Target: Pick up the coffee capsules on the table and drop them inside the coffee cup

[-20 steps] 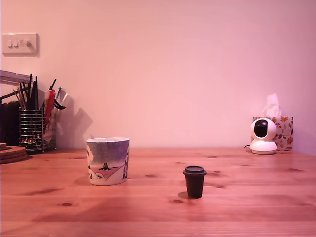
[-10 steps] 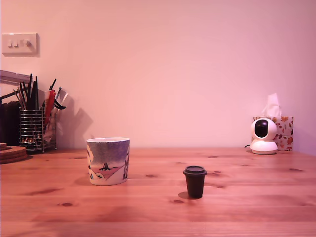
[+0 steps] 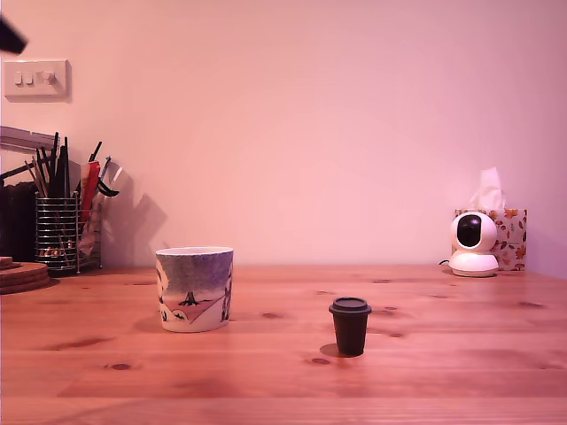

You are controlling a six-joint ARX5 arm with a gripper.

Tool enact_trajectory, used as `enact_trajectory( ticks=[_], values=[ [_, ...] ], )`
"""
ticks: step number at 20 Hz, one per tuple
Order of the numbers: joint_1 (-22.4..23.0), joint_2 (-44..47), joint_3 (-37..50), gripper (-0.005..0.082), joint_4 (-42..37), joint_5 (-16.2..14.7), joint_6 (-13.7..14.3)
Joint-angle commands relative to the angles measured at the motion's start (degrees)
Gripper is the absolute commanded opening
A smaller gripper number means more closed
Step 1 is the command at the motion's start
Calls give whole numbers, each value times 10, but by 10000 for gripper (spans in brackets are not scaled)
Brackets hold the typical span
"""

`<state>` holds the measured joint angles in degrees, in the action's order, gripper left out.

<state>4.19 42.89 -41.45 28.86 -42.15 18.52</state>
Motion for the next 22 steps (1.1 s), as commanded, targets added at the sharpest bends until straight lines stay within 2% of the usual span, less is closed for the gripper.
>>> enact_trajectory(
  ticks=[1, 7, 11, 18, 21, 22],
  values=[
    [18, 9, 9, -24, 1, -5, 10],
    [88, 18, 9, -24, 17, -1, 17],
    [122, 19, 9, -24, 37, 22, 57],
    [171, 23, 9, -24, 70, 26, 106],
    [188, 33, 9, -20, 85, 33, 111],
    [192, 35, 9, 15, 89, 37, 111]
  ],
)
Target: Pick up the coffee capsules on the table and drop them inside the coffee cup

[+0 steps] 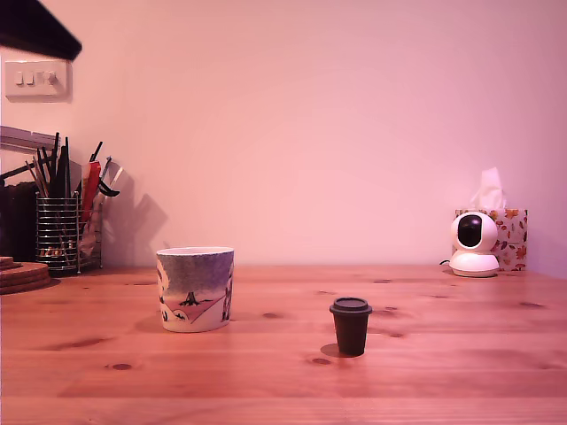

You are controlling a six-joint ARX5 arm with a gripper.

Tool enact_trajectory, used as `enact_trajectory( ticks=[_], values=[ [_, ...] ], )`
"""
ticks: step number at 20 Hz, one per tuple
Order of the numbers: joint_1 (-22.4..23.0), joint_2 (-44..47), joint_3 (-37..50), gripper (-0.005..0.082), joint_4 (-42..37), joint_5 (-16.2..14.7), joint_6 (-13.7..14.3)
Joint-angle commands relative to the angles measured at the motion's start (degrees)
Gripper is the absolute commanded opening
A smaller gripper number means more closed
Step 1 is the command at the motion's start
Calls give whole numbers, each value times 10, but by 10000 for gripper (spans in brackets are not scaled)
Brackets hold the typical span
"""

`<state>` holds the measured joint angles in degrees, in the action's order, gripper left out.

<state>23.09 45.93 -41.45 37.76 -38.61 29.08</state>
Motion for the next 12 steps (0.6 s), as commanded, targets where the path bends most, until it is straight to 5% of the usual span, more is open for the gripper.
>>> enact_trajectory(
  ticks=[1, 7, 12],
  values=[
    [4, 7, 9, 68, 0, 1, 5],
    [4, 45, 18, 199, -15, 16, 5],
    [3, 51, 66, 638, -78, 24, -18]
  ],
)
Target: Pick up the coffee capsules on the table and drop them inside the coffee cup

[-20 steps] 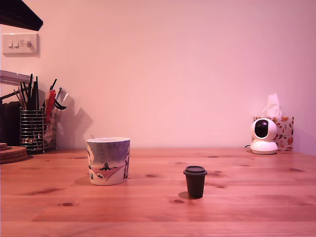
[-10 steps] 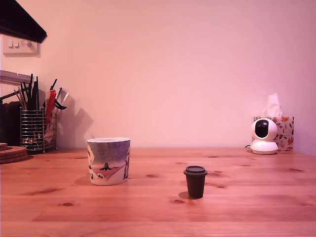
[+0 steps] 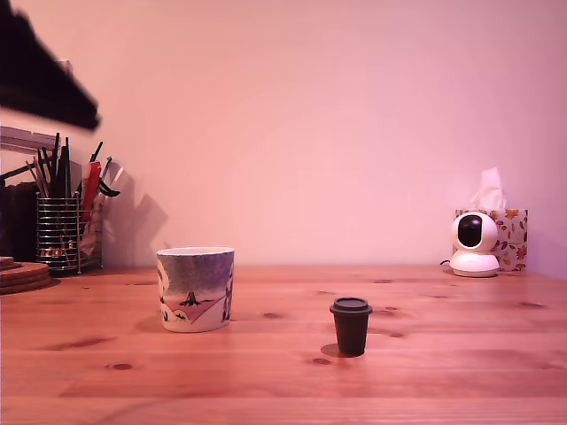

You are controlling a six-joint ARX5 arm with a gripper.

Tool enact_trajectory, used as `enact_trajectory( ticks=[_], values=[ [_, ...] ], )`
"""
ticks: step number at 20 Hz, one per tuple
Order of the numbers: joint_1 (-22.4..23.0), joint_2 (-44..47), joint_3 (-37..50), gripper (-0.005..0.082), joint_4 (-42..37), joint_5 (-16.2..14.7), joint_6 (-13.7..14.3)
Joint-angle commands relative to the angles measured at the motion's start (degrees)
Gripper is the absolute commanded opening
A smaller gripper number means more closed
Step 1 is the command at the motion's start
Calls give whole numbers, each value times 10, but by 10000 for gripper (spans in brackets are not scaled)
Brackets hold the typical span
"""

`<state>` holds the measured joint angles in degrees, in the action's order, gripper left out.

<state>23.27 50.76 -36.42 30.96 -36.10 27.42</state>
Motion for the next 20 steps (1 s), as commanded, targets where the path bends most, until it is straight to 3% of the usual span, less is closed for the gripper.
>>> enact_trajectory(
  ticks=[1, 10, 13, 20],
  values=[
    [1, 3, 26, 646, -25, 0, -2],
    [1, 9, 142, 646, -220, -17, -21],
    [1, 34, 147, 645, -256, -19, -38],
    [8, 130, 147, 644, -336, -19, -41]
  ],
)
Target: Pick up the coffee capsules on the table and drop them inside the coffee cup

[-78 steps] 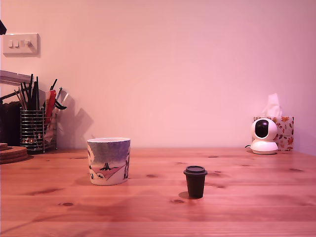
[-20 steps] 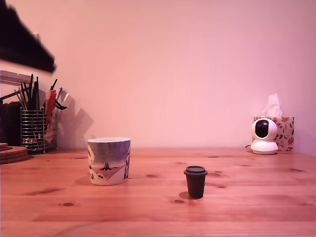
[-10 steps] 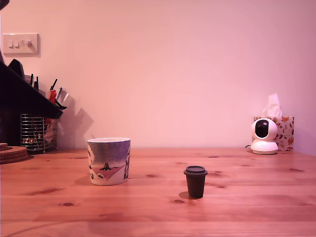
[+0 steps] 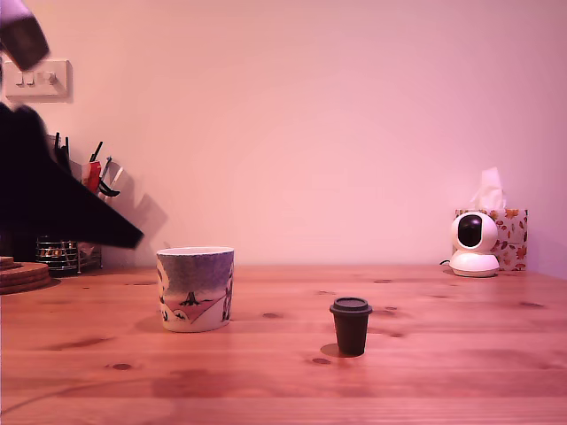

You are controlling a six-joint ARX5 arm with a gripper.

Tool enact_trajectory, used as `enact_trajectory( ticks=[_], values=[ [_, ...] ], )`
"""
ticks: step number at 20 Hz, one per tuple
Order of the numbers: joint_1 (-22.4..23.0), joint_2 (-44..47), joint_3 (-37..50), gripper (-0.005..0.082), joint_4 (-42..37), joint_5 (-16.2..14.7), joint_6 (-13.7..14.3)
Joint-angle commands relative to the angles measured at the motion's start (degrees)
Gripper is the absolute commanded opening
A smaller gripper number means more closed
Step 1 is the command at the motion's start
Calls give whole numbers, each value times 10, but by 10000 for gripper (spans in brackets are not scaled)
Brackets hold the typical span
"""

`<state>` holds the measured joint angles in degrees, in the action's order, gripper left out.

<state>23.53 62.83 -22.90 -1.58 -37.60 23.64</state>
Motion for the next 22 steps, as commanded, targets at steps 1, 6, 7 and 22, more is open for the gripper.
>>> enact_trajectory(
  ticks=[1, 6, 7, 22],
  values=[
    [10, 24, 11, 644, -26, -3, -3],
    [26, 99, 11, 644, -96, 2, -5],
    [30, 109, 11, 644, -112, 5, -12],
    [60, 244, 7, 644, -263, 26, -29]
  ],
)
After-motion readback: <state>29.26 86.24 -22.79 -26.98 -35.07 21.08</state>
